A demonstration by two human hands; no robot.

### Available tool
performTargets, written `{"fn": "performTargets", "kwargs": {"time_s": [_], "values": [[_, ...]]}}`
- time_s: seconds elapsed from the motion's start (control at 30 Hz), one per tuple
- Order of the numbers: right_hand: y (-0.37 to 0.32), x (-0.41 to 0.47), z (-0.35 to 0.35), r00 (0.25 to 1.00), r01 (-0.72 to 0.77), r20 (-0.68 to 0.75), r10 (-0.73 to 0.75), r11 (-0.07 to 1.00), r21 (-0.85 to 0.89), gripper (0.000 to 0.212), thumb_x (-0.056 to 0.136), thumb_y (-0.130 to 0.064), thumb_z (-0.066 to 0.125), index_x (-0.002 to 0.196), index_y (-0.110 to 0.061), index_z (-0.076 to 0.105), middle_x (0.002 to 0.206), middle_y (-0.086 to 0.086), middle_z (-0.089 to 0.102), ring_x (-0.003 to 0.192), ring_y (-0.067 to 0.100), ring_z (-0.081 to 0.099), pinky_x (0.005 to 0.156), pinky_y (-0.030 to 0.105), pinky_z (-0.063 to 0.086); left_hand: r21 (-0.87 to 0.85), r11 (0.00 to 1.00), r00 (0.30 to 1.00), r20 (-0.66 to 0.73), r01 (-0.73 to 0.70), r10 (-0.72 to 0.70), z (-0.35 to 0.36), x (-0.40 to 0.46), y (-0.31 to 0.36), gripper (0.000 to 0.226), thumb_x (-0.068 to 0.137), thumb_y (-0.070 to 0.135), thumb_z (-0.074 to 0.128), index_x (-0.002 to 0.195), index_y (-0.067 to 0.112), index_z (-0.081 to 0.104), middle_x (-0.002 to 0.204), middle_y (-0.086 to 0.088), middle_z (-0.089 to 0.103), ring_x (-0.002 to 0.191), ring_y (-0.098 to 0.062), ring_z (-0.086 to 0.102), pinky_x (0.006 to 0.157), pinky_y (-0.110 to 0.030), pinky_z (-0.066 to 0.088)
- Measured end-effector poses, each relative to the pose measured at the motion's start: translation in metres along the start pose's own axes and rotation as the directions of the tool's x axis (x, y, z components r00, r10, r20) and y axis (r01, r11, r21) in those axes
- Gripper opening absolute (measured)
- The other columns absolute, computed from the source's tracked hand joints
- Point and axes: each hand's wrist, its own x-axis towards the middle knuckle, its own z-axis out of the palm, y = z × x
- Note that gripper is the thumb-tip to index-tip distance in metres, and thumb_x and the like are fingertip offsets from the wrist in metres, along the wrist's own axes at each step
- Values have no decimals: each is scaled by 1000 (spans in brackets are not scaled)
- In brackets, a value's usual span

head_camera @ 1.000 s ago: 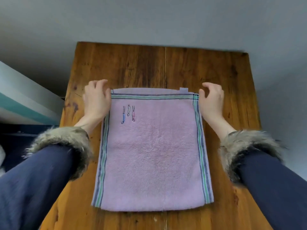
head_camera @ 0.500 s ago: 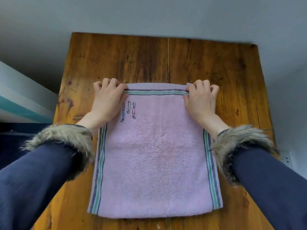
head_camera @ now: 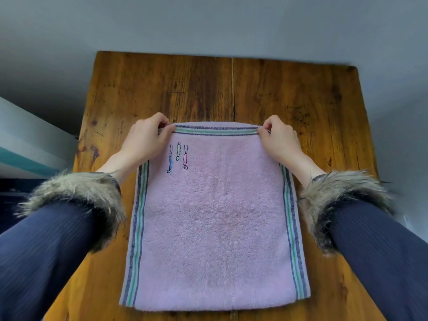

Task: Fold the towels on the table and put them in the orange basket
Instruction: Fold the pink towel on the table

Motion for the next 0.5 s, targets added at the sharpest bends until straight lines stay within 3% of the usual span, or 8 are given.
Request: {"fn": "performTargets", "kwargs": {"time_s": [0.27, 0.5], "values": [[-4, 17, -6, 997, -34, 66, 37, 998, -46, 12, 98, -28, 39, 99, -17, 45, 99, 7, 56, 91, 28, 53, 79, 37, 42, 124, 990, 997, 35, 62, -67, 2, 17, 3, 27, 96, 39, 41, 99, 16, 53, 93, -15, 67, 84, -40, 59, 77, -46, 47], [-3, 23, -5, 998, -41, 49, 44, 997, -60, 18, 97, -30, 42, 103, -15, 49, 105, 9, 59, 93, 29, 53, 79, 36, 40, 244, 968, 996, 43, 60, -72, -1, 27, 9, 26, 97, 38, 37, 105, 16, 49, 98, -23, 64, 85, -44, 57, 69, -41, 41]]}}
